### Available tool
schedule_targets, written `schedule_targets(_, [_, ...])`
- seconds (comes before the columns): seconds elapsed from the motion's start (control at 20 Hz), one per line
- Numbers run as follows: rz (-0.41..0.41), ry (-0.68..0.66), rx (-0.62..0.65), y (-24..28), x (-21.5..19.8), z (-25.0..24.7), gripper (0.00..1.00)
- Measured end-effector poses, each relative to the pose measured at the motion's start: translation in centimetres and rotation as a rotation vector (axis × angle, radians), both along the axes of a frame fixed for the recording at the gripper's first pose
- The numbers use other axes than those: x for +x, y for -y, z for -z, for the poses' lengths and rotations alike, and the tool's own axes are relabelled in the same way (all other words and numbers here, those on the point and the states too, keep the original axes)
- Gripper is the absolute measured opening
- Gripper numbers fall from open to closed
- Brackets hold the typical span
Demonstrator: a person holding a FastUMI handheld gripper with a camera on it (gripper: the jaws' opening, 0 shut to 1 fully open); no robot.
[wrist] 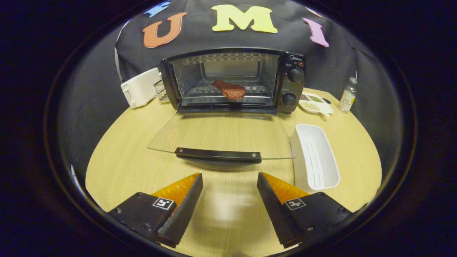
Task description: Open the toaster oven, put the food inside, and close the toaster oven door.
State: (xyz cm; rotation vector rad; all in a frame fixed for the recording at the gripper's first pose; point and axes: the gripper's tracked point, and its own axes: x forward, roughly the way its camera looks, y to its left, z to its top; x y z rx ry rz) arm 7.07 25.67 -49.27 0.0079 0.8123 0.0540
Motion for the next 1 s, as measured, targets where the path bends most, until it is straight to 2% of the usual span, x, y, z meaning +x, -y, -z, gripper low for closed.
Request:
schedule_targets(0.5, [-0.01,-0.026,-0.041,0.2,2.0,1.2,0.97])
schedule_targets(0.8, [-0.008,-0.014,-0.017,0.5,2.4,-2.2,0.97])
schedule_targets(1.0, [-0.015,0.043,-0.015,0.3,3.8,-6.0,0.97])
